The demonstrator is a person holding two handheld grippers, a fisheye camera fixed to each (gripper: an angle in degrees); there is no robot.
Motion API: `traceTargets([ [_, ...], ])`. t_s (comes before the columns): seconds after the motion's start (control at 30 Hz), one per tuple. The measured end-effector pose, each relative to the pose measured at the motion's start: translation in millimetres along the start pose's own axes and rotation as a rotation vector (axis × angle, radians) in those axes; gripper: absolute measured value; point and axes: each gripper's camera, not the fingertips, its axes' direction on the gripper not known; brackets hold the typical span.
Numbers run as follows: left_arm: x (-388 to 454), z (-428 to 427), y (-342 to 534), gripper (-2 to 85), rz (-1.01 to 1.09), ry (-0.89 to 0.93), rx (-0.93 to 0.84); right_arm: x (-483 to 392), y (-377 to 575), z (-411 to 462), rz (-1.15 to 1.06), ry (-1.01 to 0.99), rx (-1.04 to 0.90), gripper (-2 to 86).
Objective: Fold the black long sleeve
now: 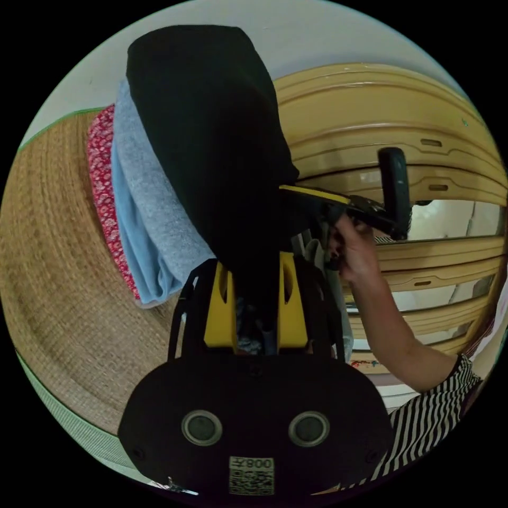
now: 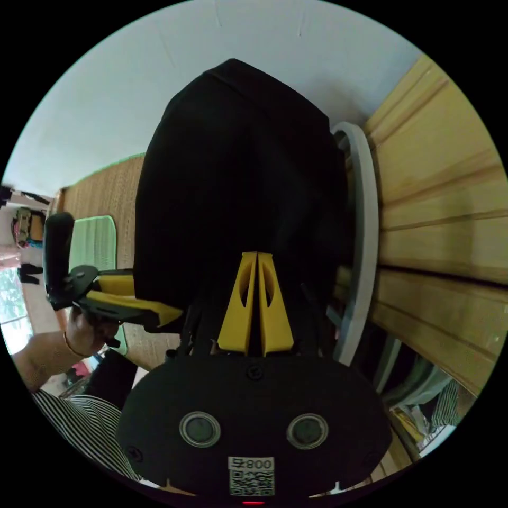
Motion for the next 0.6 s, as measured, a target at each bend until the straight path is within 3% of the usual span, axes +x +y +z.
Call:
traceTargets([
  [0.2,29.2,-13.9,40.6,5.1,0.082,-0.147,0.196,-23.5,4.4,-5.5,0.009,0.06,0.025,0.0],
  [0.37,40.9,19.5,36.6,0.9,0.117,-0.181,0.096,-39.8,6.7,6.3,0.108,0.114,0.022,0.0],
  [0.47,63.7,17.7,75.3,0.4,0.171,-0.327,0.129,-62.5,15.7,9.7,0.1,0.137,0.042,0.0],
  [0.6,81.9,16.3,134.0,0.1,0.21,-0.278,0.18,-86.6,29.4,15.4,0.081,0.008,0.056,0.0],
])
